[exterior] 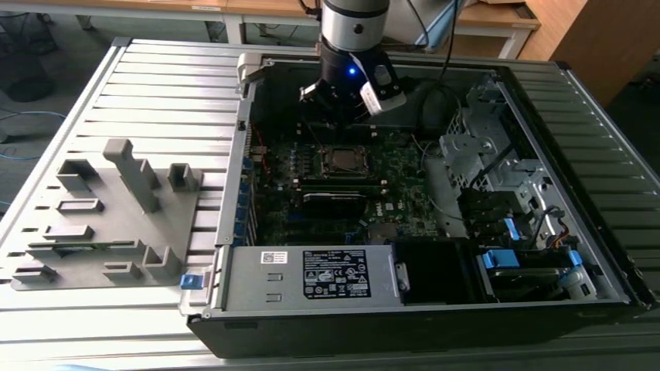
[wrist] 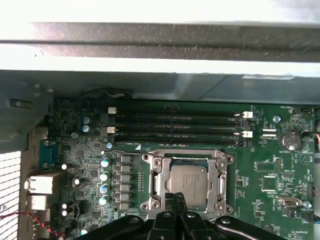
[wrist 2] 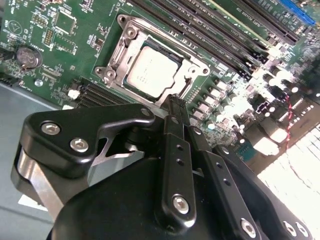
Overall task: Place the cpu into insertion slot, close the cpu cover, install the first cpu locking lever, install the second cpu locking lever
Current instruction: 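Install the first cpu locking lever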
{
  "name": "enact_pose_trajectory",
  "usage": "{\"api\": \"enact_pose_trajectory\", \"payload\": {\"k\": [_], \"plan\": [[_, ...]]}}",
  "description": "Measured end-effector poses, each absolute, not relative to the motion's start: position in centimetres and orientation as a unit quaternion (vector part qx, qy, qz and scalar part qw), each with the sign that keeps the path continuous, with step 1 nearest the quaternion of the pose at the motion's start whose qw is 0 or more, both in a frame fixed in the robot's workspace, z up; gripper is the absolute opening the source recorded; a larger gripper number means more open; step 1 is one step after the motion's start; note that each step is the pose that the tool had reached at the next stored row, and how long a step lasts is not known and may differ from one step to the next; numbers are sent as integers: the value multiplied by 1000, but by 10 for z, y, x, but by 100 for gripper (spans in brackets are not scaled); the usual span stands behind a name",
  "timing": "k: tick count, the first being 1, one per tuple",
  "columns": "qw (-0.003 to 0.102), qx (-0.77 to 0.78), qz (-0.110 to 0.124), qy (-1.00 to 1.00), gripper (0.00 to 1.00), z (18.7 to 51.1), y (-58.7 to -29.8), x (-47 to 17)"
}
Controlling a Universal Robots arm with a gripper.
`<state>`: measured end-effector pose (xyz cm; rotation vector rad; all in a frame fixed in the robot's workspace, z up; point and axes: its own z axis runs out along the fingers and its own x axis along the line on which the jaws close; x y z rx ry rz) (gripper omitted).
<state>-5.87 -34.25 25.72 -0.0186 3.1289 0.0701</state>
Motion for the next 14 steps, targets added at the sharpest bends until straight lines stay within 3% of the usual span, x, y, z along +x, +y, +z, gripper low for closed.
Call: {"api": "enact_pose_trajectory", "payload": {"k": [14], "plan": [[6,-6,22,1000,11,269,-343,-67]]}}
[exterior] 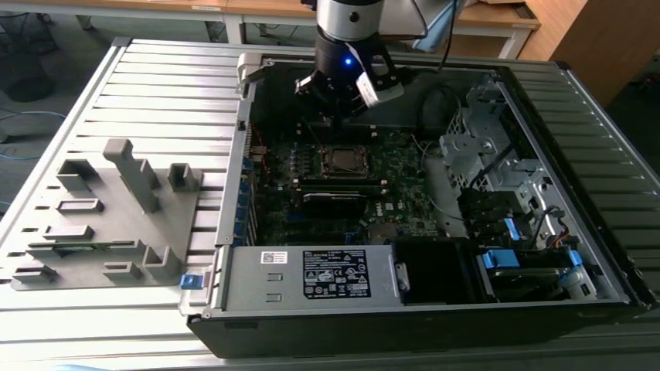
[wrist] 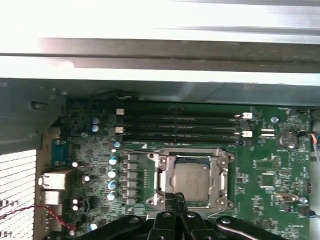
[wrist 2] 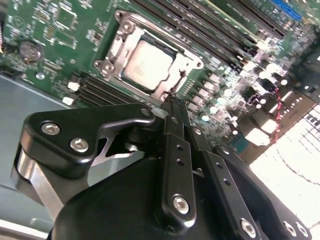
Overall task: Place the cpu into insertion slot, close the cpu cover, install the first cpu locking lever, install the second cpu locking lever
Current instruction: 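Install the first cpu locking lever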
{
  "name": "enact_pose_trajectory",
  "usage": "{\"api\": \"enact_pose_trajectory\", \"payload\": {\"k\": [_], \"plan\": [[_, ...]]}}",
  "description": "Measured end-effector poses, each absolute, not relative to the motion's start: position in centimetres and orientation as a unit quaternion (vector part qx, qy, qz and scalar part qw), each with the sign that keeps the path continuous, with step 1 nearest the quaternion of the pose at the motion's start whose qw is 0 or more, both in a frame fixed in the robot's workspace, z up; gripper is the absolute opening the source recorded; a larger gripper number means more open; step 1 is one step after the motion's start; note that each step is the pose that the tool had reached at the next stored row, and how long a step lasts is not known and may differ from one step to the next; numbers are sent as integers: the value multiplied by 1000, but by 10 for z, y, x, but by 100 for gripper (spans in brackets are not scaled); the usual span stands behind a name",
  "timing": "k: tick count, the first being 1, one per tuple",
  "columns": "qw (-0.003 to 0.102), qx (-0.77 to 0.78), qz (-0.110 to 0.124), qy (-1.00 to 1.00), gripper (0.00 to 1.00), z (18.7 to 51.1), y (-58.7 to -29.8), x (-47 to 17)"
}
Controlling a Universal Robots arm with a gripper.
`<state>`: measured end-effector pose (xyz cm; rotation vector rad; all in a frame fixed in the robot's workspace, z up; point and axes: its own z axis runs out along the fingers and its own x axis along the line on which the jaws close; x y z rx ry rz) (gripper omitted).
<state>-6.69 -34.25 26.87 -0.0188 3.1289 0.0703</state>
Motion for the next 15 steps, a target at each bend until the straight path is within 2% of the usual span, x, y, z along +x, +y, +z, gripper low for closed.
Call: {"api": "enact_pose_trajectory", "payload": {"k": [15], "plan": [[6,-6,22,1000,11,266,-343,-106]]}}
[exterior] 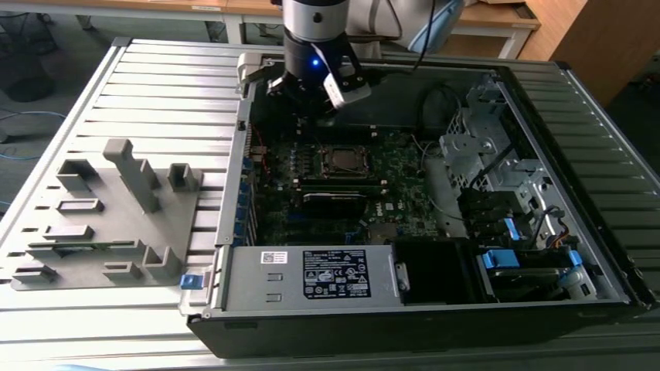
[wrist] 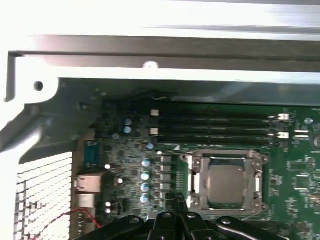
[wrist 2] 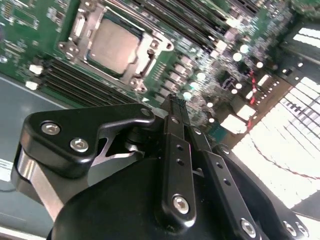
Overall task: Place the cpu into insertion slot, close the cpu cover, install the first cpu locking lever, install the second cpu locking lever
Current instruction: 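Install the first cpu locking lever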
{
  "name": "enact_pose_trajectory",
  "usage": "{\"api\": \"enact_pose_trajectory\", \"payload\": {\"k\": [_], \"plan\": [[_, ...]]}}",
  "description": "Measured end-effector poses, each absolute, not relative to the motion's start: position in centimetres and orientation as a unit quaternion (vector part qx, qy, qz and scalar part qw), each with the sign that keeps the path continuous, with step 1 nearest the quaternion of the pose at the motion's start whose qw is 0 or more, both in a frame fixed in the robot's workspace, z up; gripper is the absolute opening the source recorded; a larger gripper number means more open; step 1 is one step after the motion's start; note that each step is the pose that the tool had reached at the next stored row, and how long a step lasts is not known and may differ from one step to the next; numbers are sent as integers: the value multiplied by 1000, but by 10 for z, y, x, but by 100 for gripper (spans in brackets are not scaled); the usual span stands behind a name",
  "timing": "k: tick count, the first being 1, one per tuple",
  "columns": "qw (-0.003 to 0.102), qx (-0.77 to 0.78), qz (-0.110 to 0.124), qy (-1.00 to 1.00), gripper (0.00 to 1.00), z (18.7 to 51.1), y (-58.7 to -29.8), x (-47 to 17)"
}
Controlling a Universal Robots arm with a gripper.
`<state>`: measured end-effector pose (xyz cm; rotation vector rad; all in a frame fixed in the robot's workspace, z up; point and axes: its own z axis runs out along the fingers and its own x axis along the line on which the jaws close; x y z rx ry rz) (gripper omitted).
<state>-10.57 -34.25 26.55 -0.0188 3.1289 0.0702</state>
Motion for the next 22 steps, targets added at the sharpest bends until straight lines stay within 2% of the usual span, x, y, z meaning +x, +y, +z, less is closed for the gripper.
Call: {"api": "enact_pose_trajectory", "payload": {"k": [11,14,22], "plan": [[6,-6,22,1000,11,265,-343,-114],[6,-6,31,999,11,265,-343,-115],[6,-6,36,999,11,262,-343,-123]]}}
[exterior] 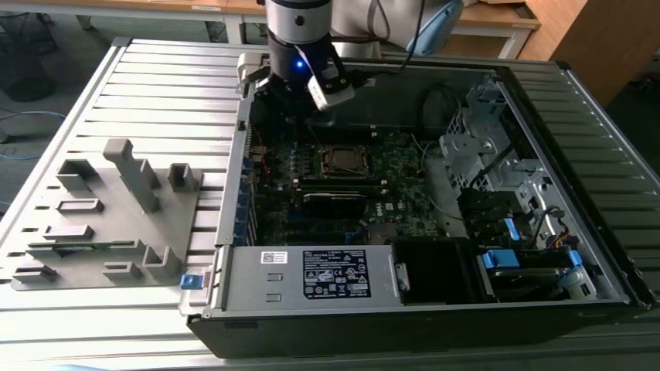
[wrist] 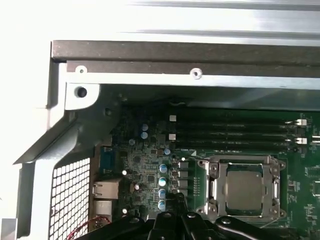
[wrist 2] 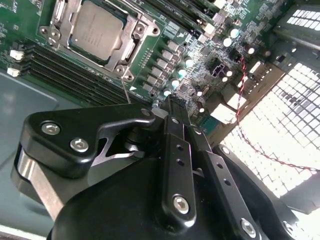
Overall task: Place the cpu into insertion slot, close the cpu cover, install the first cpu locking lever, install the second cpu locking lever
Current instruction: 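Install the first cpu locking lever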
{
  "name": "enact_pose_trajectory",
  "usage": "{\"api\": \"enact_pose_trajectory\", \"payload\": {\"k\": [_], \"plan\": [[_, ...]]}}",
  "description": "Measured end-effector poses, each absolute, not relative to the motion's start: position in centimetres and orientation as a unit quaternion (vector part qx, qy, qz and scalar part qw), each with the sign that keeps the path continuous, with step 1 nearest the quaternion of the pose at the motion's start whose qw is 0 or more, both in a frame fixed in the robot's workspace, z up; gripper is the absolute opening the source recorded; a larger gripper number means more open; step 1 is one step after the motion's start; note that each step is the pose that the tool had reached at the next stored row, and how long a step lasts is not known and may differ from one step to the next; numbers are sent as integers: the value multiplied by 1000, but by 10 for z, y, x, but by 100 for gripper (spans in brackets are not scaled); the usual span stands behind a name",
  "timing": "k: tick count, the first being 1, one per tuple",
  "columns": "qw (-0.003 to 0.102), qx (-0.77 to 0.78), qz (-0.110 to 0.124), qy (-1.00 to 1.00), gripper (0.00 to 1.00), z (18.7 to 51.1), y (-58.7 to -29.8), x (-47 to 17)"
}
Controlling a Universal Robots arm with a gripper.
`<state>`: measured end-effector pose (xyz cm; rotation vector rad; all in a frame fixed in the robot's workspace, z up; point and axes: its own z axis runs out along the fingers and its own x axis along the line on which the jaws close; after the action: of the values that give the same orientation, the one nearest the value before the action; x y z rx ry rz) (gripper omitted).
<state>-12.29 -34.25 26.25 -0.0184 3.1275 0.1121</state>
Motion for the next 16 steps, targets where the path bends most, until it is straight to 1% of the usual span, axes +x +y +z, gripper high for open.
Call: {"api": "enact_pose_trajectory", "payload": {"k": [6,16], "plan": [[6,-6,64,998,11,261,-343,-124],[6,-6,77,997,11,253,-341,-127]]}}
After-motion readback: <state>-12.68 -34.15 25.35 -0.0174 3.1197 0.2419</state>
